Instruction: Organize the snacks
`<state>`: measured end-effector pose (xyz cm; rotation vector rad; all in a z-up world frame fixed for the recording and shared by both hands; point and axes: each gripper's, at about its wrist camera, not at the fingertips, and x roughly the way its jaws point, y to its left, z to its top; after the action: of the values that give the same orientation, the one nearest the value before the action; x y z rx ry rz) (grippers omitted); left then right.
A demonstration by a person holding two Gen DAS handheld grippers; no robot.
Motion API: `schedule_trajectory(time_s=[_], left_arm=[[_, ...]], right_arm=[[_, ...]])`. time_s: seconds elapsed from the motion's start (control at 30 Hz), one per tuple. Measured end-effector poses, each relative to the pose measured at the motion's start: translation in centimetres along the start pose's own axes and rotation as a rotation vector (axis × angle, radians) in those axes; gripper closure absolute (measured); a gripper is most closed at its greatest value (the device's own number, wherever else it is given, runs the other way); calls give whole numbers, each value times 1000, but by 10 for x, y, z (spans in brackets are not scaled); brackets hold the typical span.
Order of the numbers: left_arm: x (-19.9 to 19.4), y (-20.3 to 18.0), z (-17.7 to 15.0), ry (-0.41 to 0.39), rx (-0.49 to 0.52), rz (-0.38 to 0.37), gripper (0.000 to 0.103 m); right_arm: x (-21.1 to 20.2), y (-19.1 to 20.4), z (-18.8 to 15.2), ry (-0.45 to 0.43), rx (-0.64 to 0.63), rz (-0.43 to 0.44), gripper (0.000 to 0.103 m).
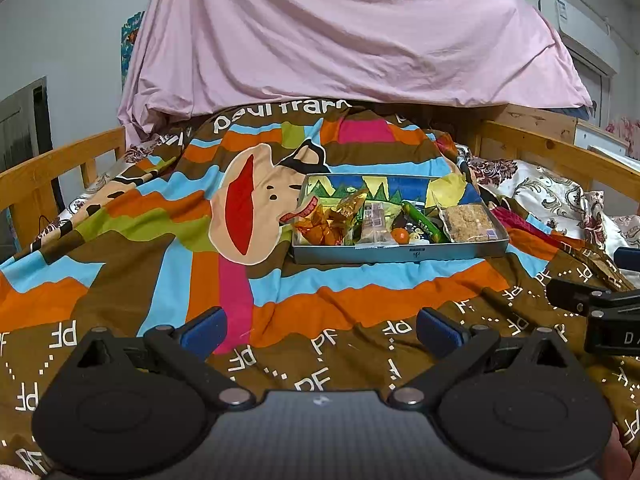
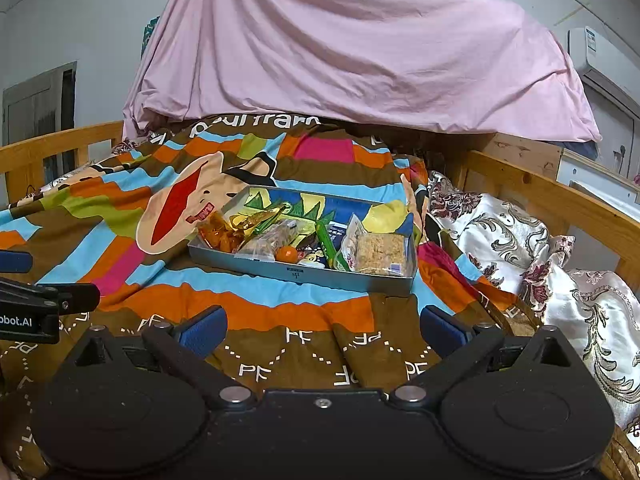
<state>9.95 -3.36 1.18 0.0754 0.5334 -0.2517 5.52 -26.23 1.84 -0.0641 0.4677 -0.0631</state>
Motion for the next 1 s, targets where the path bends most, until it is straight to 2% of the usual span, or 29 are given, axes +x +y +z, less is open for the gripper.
schedule_trajectory(time_s=[1.0], left_arm=[[1,3,-1,17,-23,1,0]], right_arm=[[1,0,0,8,-4,-2,1]])
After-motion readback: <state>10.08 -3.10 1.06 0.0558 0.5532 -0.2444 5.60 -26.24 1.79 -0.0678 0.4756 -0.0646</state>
